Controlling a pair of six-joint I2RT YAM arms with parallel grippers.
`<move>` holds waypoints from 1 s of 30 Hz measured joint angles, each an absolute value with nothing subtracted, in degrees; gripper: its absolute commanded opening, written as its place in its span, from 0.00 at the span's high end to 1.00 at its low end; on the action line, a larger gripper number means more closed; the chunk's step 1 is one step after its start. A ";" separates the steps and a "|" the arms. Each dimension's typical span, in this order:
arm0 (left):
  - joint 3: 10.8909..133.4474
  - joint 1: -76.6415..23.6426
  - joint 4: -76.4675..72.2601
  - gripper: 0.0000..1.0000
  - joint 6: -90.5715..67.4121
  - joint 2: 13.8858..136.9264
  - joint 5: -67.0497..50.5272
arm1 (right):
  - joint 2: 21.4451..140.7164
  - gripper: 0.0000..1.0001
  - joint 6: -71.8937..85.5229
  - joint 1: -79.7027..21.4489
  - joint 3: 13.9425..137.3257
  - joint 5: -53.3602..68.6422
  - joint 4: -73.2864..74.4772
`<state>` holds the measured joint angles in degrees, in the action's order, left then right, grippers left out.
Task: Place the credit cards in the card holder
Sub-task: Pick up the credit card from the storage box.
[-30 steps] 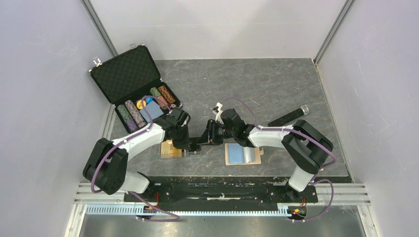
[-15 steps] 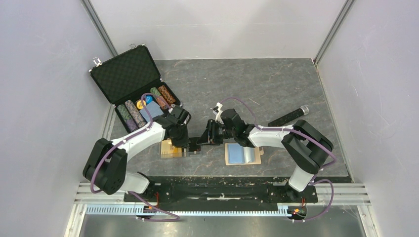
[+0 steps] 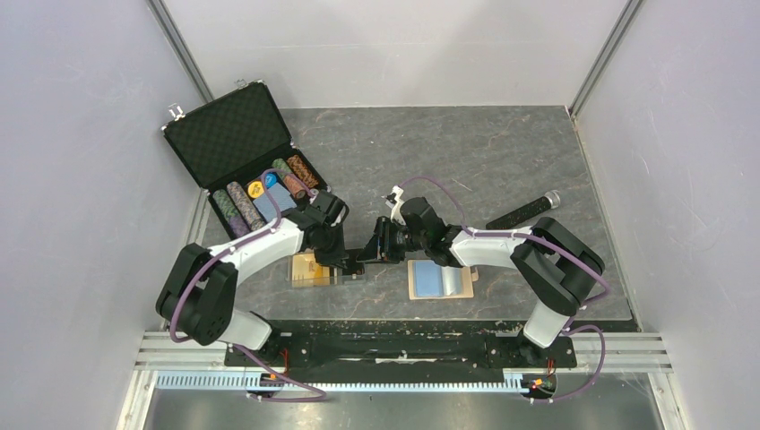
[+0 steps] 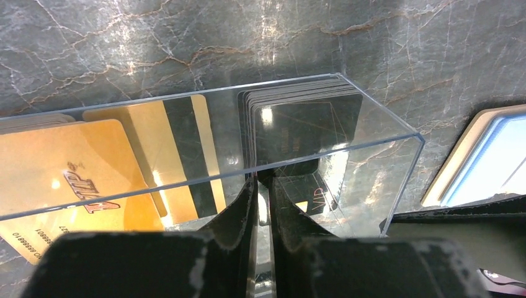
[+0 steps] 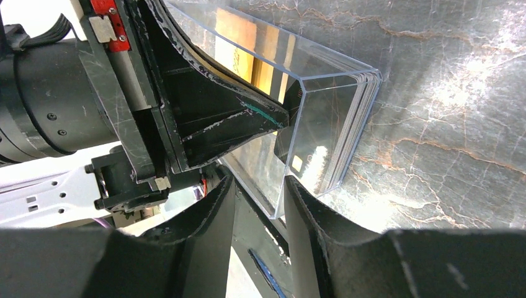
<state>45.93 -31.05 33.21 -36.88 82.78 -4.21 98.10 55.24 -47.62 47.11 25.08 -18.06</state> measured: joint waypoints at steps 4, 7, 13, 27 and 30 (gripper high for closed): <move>46.50 -31.00 34.13 0.95 -36.82 83.11 -4.16 | 98.13 0.63 55.18 -47.62 47.13 25.12 -18.06; 46.72 -31.11 34.44 0.97 -36.82 83.18 -3.95 | 98.19 0.63 55.00 -47.62 47.13 25.23 -18.09; 47.09 -31.62 34.85 0.98 -36.80 83.29 -3.36 | 98.19 0.63 54.83 -47.59 47.16 25.28 -18.09; 47.11 -31.97 35.31 0.97 -36.82 81.08 -3.27 | 98.21 0.63 54.81 -47.40 47.18 25.67 -17.91; 47.11 -32.03 35.55 0.93 -36.84 79.90 -3.29 | 98.21 0.63 54.81 -47.40 47.18 25.65 -17.91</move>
